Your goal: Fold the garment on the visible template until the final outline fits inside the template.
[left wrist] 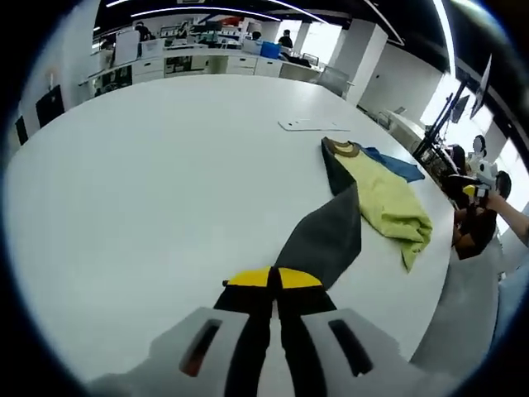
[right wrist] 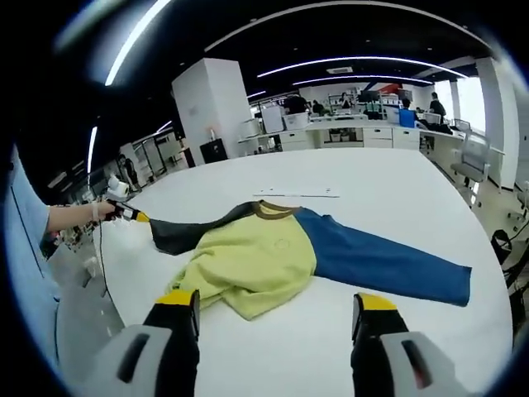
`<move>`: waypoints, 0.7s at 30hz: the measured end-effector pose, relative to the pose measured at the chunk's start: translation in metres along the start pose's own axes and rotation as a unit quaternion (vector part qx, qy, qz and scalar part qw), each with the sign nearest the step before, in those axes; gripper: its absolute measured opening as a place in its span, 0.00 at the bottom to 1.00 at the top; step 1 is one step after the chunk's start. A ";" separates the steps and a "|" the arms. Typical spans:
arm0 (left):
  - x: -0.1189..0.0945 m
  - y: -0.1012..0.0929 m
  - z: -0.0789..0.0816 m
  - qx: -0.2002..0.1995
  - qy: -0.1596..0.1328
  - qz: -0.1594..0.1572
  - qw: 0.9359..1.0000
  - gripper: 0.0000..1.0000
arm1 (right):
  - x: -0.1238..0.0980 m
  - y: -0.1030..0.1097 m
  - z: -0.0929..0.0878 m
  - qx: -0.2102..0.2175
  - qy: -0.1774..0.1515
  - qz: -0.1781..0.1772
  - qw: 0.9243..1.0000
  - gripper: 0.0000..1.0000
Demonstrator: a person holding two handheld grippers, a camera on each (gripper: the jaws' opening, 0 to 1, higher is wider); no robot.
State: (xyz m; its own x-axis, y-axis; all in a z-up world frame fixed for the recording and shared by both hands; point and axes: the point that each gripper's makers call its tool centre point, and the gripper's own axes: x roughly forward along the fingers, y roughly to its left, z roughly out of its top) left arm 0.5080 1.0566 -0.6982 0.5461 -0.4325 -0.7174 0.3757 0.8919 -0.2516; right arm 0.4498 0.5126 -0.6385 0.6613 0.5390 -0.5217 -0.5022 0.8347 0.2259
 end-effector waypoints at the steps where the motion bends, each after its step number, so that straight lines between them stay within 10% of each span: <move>1: 0.001 0.005 0.001 0.000 0.002 0.002 1.000 0.00 | 0.003 0.002 0.000 0.000 0.002 -0.001 1.000 0.75; 21: 0.031 0.097 -0.015 -0.018 0.064 0.032 0.997 0.00 | 0.025 0.013 0.004 0.003 0.019 -0.018 1.000 0.75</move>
State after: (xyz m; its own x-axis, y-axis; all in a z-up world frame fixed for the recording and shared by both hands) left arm 0.5500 1.1319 -0.7543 0.4668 -0.3563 -0.8094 0.3141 0.9224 -0.2249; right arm 0.4628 0.5374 -0.6452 0.6570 0.5046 -0.5601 -0.4757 0.8538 0.2113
